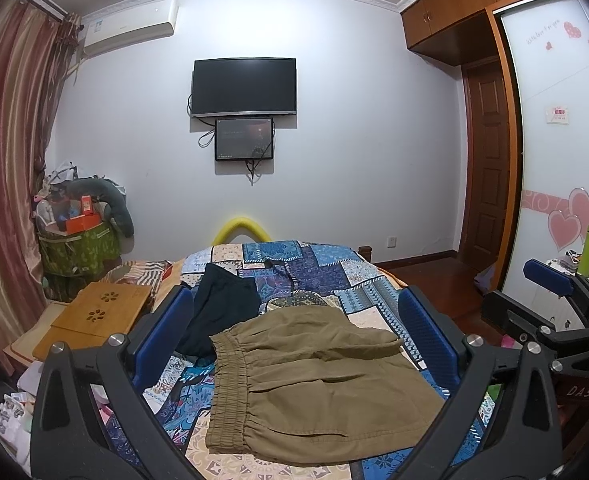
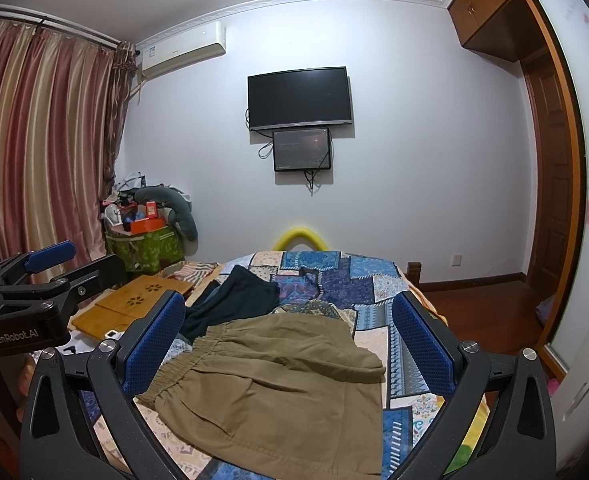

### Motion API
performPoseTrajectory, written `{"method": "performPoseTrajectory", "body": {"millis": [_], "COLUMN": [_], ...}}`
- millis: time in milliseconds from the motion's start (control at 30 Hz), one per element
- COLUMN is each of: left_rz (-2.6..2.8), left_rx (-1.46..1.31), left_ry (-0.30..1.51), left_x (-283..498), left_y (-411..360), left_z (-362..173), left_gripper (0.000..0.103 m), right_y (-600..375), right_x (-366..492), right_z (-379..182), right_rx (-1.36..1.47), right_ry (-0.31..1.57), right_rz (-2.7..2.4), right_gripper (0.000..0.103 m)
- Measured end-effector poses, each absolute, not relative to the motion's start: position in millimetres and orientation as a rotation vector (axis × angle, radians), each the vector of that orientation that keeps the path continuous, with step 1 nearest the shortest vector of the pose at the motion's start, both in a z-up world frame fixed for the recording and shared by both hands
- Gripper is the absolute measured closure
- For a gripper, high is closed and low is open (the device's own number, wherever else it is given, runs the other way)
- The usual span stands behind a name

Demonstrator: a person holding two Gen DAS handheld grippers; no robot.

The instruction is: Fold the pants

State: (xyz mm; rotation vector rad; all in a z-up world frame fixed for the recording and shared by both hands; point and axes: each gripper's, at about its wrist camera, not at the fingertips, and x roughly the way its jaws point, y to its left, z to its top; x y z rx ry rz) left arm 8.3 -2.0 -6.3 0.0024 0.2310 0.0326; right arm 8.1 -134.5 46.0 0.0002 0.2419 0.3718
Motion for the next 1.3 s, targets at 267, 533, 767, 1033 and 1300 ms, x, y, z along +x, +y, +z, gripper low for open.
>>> {"method": "performPoseTrajectory", "body": {"millis": [267,533,767,1033,1300], "left_rz": [0.037,0.091,0.139,0.195,0.112], "left_rx": [0.002,0.016,-0.011,0.033,0.011], "left_ry": [0.239,0.304,0.477,0.685,0.921], "left_x": [10.8,47.9,116.6,192.1,250.7], "left_y": [-1.5,8.2,39.8,80.3,111.9], "left_z": [-6.1,-24.9,-62.9,-117.4,-171.9], "left_gripper": [0.0,0.0,0.0,0.0,0.0], "right_y": [-130.7,-137.3,-153.5,-177.6,-196.4], "right_x": [11.1,35.9,85.2,141.9,189.9], "right_z": [42.9,23.0,-15.9,-64.5,-103.4], "right_rx": [0.005,0.027,0.051,0.029,0.05], "right_ry": [0.252,0.333,0.487,0.667,0.841], "right_rz": [0.371,0.343,0.318,0.277,0.289], "right_gripper": [0.0,0.0,0.0,0.0,0.002]}}
